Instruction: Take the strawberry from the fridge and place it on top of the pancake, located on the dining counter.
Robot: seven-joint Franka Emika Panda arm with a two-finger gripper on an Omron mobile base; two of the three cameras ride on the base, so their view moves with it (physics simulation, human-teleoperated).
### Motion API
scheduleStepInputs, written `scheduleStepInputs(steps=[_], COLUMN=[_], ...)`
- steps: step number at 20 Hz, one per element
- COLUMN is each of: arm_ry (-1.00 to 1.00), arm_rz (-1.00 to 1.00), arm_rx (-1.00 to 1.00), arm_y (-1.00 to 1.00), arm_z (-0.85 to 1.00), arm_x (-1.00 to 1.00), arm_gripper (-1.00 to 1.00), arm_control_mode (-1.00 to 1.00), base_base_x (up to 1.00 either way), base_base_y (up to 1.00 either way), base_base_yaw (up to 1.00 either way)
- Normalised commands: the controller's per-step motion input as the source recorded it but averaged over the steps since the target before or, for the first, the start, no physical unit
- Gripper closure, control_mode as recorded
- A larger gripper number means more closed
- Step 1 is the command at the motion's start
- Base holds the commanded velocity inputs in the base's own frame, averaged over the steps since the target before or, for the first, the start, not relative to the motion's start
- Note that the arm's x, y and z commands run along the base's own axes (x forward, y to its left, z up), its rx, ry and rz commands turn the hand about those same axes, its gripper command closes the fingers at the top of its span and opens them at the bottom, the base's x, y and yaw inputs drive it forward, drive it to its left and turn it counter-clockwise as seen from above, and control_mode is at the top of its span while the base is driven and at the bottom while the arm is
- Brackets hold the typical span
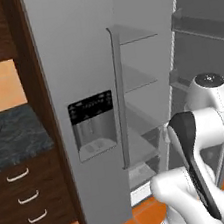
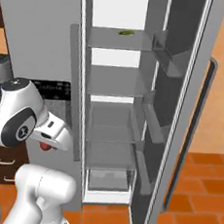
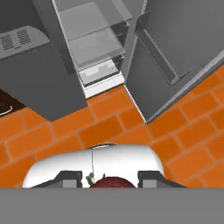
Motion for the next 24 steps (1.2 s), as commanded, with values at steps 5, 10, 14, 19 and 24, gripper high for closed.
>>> scheduleStepInputs(steps=[5, 10, 14, 19, 24], arm_ry=[0.00, 0.00, 0.00, 0.00, 0.00], arm_rz=[0.00, 0.00, 0.00, 0.00, 0.00], arm_rx=[0.00, 0.00, 0.00, 0.00, 0.00], arm_y=[0.00, 0.00, 0.00, 0.00, 0.00], arm_z=[0.00, 0.00, 0.00, 0.00, 0.00], arm_x=[0.00, 0.00, 0.00, 0.00, 0.00], arm_gripper=[1.00, 1.00, 1.00, 1.00, 1.00], arm_control_mode=[1.00, 1.00, 1.00, 1.00, 1.00], base_base_x=[-0.33, -0.48, -0.62, -0.47, -0.05], base_base_y=[0.00, 0.00, 0.00, 0.00, -0.37], base_base_yaw=[-0.89, -0.86, -0.81, -0.83, -0.84])
